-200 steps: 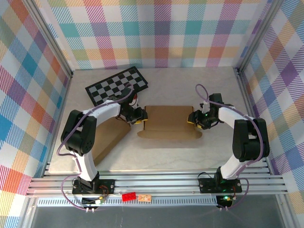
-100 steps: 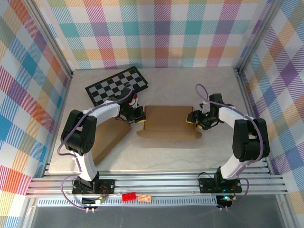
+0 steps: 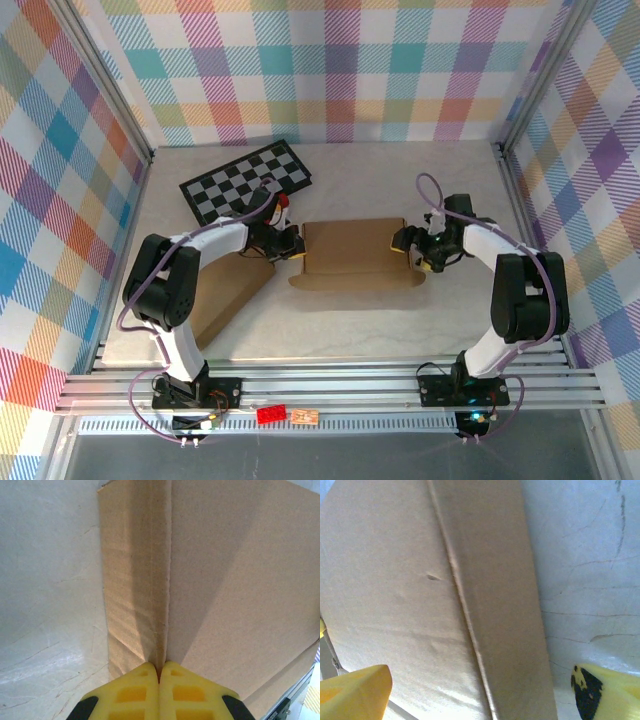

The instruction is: Fold the paper box

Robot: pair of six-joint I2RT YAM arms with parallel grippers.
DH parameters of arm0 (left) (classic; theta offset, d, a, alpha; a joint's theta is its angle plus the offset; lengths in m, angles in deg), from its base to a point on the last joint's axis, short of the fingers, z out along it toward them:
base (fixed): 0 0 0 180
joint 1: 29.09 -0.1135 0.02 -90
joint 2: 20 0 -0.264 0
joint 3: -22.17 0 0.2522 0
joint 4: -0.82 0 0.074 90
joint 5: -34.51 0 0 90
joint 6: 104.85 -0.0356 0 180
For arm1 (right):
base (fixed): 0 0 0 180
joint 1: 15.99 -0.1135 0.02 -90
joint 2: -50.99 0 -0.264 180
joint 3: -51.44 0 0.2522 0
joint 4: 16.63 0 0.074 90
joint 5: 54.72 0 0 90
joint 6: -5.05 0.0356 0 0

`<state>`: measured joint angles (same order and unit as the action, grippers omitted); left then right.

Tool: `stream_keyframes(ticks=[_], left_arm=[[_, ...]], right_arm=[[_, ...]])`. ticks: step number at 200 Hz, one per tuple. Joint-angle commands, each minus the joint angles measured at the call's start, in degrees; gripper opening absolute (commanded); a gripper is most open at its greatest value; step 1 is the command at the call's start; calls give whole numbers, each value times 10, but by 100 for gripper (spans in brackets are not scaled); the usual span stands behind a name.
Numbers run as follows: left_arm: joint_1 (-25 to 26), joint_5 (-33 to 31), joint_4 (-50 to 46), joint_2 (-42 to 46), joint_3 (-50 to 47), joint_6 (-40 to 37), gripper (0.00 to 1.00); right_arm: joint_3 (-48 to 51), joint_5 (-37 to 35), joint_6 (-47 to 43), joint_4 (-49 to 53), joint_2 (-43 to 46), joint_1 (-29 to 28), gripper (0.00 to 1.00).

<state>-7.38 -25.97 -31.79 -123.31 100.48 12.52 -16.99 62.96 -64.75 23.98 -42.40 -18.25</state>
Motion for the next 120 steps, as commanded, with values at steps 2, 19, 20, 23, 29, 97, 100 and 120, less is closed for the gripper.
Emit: stream_keyframes(ticks=[2, 19, 20, 23, 29, 97, 100, 120], left_arm=[[-19, -29, -52, -4, -41, -12, 1], [-28, -25, -48, 0, -53, -14, 1], [-29, -24, -48, 0, -53, -14, 1], [-30, -23, -47, 1, -55, -15, 1], [-32, -21, -46, 1, -57, -15, 1], [-40, -19, -46, -8, -56, -23, 1], [-40, -19, -46, -8, -56, -23, 1], [-40, -18, -47, -9, -53, -24, 1]], right_arm=[[-30, 20, -7, 7, -7, 4, 95], [-36, 30, -13, 10, -16, 4, 95], [-36, 31, -14, 11, -17, 4, 95], [-37, 34, -14, 10, -19, 4, 95], [-37, 44, -15, 6, -22, 3, 96], [-53, 177, 13, -55, -79, -1, 92], [-54, 183, 15, -58, -80, -2, 91], [-54, 204, 36, -84, -78, -10, 87]])
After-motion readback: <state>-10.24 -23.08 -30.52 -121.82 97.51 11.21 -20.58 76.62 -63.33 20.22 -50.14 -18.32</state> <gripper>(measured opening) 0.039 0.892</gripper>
